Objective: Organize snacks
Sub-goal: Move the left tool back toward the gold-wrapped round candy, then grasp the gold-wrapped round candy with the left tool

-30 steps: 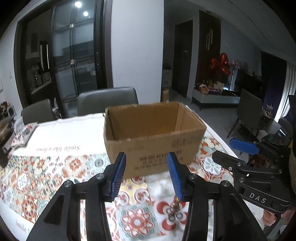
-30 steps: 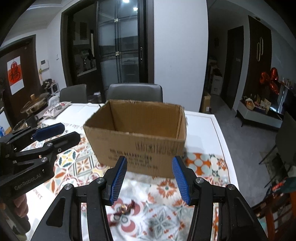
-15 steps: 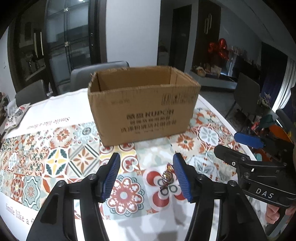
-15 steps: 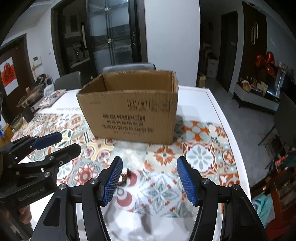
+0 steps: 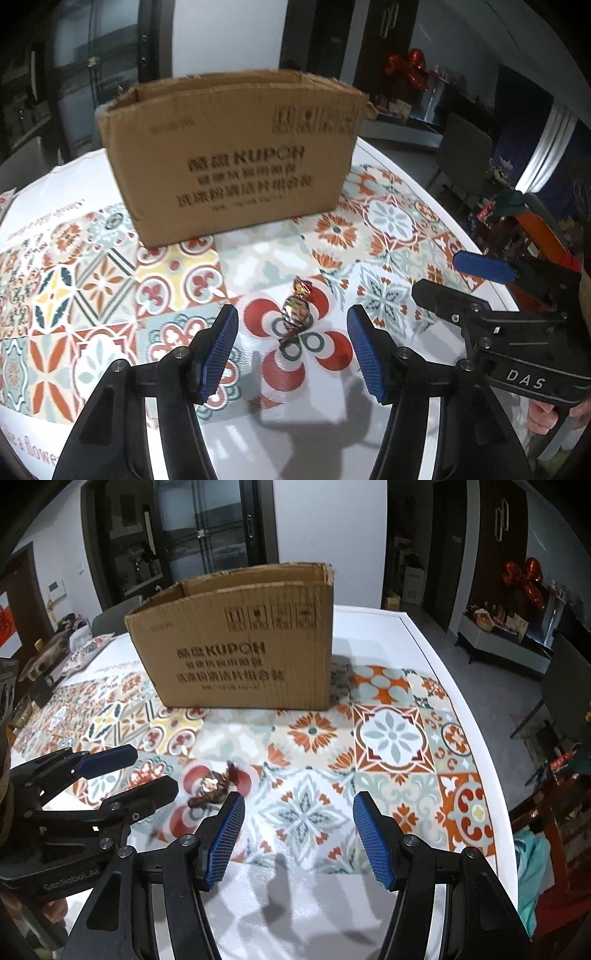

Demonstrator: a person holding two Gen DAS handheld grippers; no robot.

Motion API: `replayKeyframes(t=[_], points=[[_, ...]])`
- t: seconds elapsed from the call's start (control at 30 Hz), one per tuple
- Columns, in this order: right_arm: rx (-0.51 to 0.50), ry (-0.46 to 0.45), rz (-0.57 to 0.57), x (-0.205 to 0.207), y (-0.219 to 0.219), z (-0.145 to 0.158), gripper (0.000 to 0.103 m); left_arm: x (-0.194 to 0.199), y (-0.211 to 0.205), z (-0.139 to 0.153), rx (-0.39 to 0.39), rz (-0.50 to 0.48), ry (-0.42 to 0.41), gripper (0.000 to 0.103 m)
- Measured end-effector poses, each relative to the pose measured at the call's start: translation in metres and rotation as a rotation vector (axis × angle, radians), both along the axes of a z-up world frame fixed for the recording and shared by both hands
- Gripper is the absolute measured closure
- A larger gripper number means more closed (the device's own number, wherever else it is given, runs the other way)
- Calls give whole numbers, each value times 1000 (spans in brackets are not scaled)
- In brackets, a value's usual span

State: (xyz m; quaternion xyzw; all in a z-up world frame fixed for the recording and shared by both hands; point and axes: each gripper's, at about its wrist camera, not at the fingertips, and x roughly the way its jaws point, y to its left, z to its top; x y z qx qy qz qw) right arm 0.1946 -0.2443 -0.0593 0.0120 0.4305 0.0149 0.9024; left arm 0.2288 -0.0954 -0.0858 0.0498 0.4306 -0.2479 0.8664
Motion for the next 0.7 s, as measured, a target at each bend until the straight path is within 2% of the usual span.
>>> replayKeyframes(t=[0.37,0.6,0.7], points=[[9,78,-54,5,-10,-24,41,19,-14,-29,44,-23,60,49],[30,111,-70,10,-14,-34,41,27,-23,-39,71,-27,77,61],[45,123,-84,13,-17,-38,41,31,-24,-41,69,-19,83,63]])
